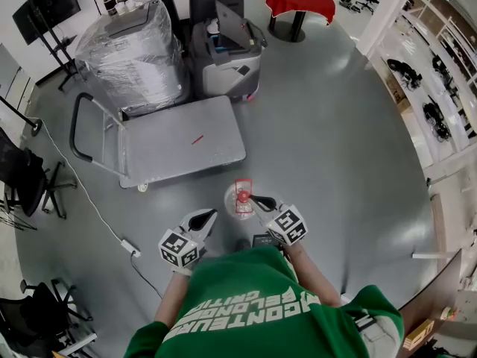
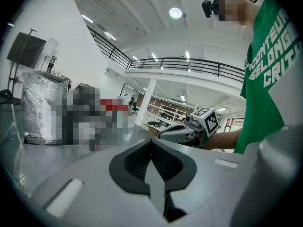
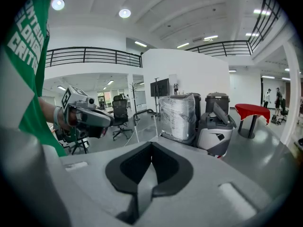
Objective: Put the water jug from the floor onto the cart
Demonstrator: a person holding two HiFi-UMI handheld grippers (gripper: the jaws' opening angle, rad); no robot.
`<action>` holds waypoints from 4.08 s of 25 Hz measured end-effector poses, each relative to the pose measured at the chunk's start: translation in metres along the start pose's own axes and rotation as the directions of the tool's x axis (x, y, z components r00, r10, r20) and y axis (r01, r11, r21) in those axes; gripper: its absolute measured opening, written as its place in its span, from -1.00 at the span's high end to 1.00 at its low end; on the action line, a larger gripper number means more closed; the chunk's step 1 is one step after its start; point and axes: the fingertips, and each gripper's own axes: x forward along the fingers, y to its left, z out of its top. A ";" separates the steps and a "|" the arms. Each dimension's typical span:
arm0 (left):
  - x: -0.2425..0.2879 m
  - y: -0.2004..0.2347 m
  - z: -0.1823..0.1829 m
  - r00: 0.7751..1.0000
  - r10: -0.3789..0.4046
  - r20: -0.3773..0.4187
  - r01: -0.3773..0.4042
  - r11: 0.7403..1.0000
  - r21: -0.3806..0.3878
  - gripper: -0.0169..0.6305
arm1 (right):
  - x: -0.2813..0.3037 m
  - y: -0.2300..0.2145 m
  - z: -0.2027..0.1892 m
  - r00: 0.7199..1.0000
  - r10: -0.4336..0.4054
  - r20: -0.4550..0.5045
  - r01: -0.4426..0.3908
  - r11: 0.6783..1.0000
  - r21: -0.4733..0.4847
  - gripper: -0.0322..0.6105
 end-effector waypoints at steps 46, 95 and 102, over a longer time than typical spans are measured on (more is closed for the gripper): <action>-0.078 0.231 0.056 0.980 -0.190 -0.051 0.187 0.981 -0.053 0.91 | 0.164 -0.012 0.047 0.939 -0.284 -0.196 0.306 0.948 0.088 0.93; 0.075 0.117 -0.022 0.659 -0.606 -0.446 0.643 0.761 -0.086 0.91 | 0.146 -0.083 -0.232 0.783 -0.359 -0.507 0.567 0.747 0.347 0.49; 0.076 0.110 -0.030 0.610 -0.625 -0.487 0.666 0.737 -0.112 0.91 | 0.160 -0.086 -0.286 0.729 -0.332 -0.598 0.611 0.709 0.352 0.34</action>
